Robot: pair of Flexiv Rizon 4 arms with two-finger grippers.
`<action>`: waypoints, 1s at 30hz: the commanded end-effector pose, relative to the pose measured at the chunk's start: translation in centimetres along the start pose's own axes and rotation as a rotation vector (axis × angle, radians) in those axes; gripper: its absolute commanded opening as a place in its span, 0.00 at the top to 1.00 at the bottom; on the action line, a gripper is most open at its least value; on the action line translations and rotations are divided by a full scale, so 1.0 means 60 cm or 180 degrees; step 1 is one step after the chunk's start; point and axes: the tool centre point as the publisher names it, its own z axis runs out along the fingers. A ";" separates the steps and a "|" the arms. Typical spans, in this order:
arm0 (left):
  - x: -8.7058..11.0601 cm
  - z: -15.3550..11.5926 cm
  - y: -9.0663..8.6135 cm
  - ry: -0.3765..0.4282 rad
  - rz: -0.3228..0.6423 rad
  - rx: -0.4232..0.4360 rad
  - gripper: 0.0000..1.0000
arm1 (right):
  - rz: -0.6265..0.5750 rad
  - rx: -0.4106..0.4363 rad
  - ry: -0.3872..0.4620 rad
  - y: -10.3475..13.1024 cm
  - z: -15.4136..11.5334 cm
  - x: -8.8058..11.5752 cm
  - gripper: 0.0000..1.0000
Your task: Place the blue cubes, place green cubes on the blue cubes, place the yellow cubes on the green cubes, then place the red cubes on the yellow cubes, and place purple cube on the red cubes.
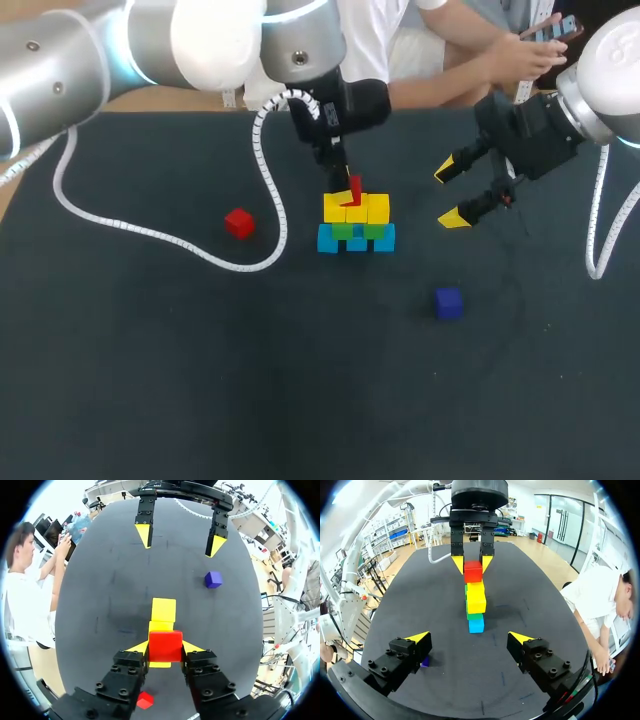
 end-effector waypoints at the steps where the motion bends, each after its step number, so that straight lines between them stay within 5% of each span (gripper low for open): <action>1: -0.001 -0.001 0.003 0.0018 -0.0005 0.0010 1.00 | -0.0003 0.0004 -0.0005 0.001 0.000 0.000 0.00; 30: 0.000 0.007 0.002 0.0036 -0.0025 -0.0031 1.00 | -0.0003 0.0004 -0.0005 0.001 0.000 0.000 0.00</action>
